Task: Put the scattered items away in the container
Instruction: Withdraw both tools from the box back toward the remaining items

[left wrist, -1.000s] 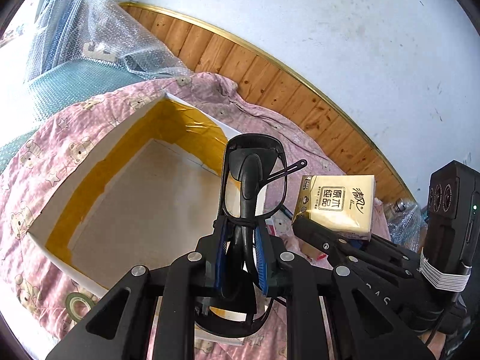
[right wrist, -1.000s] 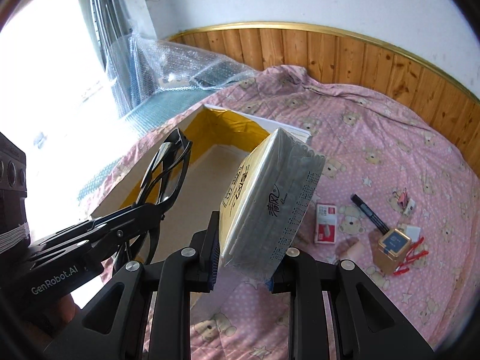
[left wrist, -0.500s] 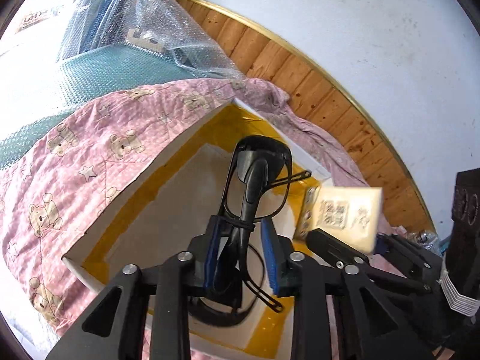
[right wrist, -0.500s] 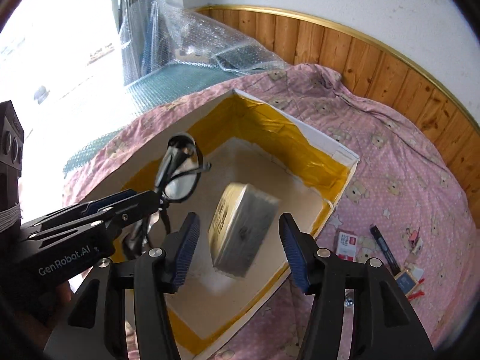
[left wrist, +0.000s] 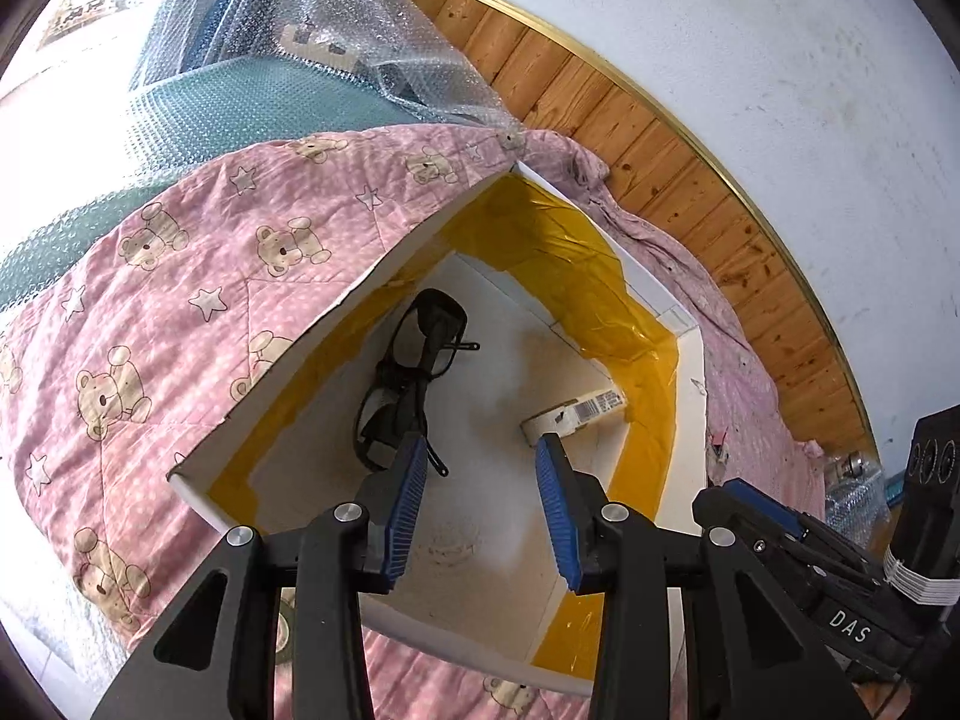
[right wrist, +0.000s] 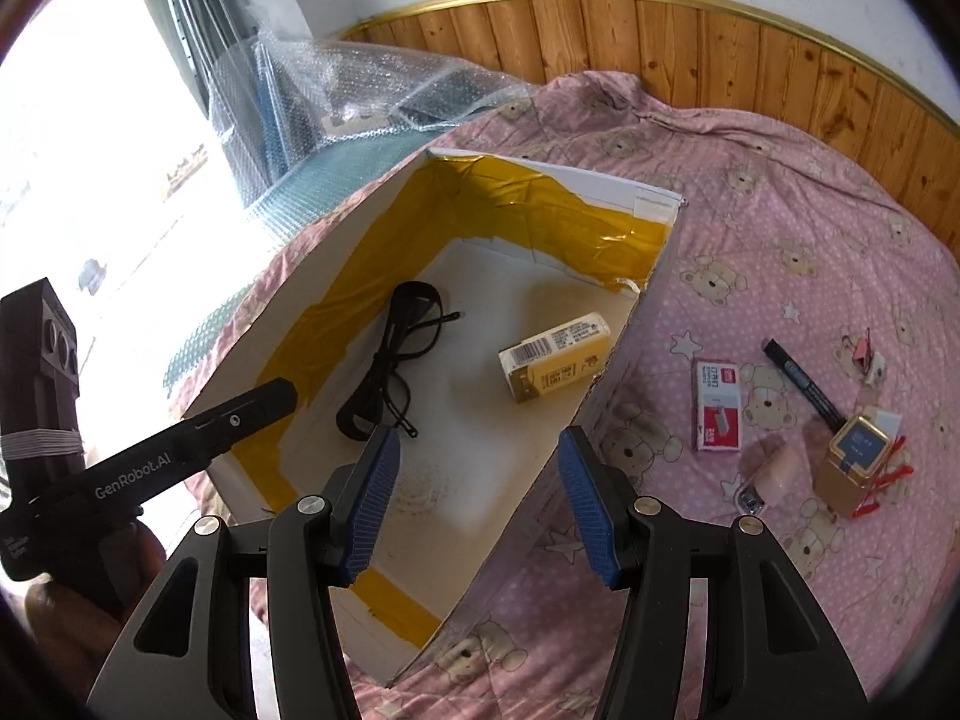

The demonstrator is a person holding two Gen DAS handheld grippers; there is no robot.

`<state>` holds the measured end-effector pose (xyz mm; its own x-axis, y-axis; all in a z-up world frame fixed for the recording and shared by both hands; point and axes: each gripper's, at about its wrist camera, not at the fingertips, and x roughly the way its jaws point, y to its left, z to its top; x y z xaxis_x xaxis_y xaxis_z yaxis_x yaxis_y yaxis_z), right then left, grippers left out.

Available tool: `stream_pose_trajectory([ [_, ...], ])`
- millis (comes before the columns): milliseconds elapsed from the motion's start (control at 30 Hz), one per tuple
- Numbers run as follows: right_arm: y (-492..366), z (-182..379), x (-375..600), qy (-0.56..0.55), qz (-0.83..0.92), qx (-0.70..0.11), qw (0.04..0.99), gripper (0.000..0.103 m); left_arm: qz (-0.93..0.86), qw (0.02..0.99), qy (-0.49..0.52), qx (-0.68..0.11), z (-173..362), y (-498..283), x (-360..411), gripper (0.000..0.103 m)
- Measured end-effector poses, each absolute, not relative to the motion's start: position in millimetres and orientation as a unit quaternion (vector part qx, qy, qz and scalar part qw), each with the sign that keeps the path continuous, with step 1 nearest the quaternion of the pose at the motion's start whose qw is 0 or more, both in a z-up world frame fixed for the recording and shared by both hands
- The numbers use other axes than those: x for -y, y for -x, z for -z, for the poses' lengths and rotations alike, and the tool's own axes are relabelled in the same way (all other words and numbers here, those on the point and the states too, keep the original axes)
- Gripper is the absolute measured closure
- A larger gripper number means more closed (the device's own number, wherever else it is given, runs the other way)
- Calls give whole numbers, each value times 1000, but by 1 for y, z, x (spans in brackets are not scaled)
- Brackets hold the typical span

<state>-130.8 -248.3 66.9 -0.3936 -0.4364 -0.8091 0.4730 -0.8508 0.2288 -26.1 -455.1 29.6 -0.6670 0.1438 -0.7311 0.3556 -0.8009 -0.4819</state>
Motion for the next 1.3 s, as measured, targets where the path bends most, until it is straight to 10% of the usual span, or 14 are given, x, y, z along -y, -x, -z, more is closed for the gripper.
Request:
stream_pose_trajectory([
  [1300, 67, -62, 161, -466, 837, 65, 279, 45, 877, 22, -434, -206, -53, 5, 345, 59],
])
